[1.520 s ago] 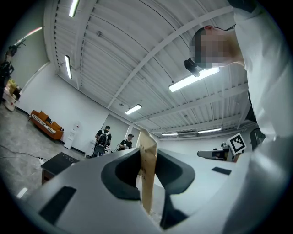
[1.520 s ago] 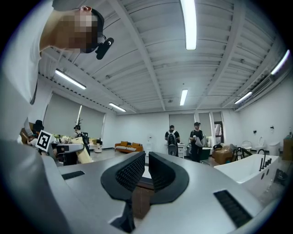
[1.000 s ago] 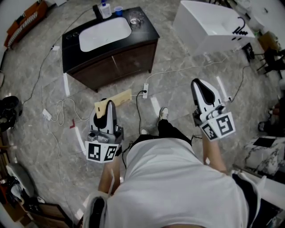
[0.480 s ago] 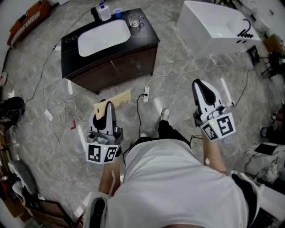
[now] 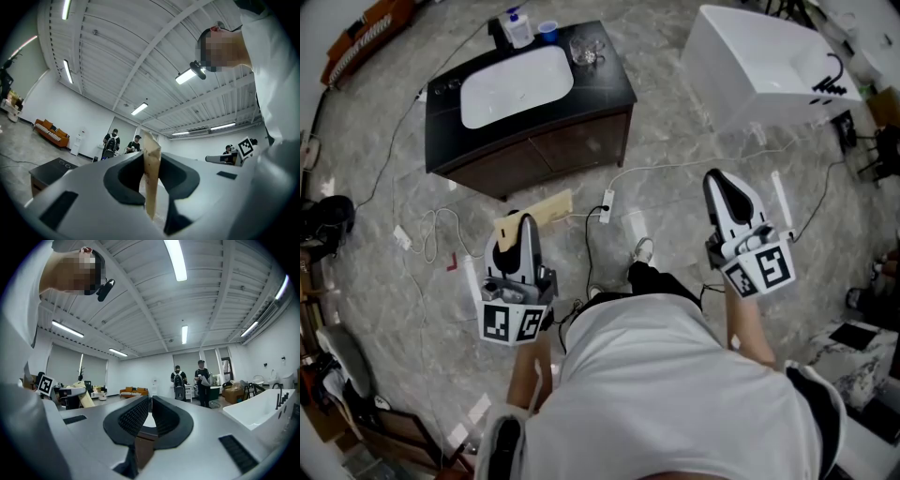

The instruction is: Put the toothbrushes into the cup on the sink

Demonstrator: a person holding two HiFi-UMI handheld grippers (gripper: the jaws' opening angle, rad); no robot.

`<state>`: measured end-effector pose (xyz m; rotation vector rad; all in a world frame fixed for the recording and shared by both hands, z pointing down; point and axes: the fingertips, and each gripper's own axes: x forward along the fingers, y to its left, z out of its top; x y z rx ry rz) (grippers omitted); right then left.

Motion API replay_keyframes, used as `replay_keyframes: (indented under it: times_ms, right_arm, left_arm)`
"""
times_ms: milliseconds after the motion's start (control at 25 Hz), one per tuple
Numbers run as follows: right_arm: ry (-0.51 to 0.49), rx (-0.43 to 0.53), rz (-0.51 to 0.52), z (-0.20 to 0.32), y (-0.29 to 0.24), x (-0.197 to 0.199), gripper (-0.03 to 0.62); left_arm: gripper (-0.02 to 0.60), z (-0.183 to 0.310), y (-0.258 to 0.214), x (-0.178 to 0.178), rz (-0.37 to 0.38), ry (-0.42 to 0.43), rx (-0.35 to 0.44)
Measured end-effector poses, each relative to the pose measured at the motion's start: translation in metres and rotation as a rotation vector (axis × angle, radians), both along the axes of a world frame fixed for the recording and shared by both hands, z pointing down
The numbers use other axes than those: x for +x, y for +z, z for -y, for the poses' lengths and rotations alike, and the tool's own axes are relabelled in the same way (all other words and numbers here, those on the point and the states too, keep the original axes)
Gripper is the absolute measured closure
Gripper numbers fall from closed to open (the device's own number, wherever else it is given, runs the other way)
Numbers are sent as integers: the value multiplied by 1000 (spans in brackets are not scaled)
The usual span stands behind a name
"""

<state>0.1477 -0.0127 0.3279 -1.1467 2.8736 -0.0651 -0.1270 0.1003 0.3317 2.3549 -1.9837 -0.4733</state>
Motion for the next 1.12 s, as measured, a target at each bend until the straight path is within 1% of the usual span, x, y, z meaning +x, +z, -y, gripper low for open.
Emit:
replay_keyframes:
  times_ms: [360,720,880,1120]
  right_arm:
    - [-53,12,34,69,-3,15,545]
    - [-130,14,66,116,-8,28,545]
    - [-179,0,67,130,-2,23,545]
    - [-241,-24,73,135,4,14,545]
  left_arm:
    - [508,60,-8,18,7,-53,2]
    - [508,100,-18,46,28,-105,2]
    - [508,115,-15,51,27,-129,-12]
    - [508,119,-19,55,41,-158,-15]
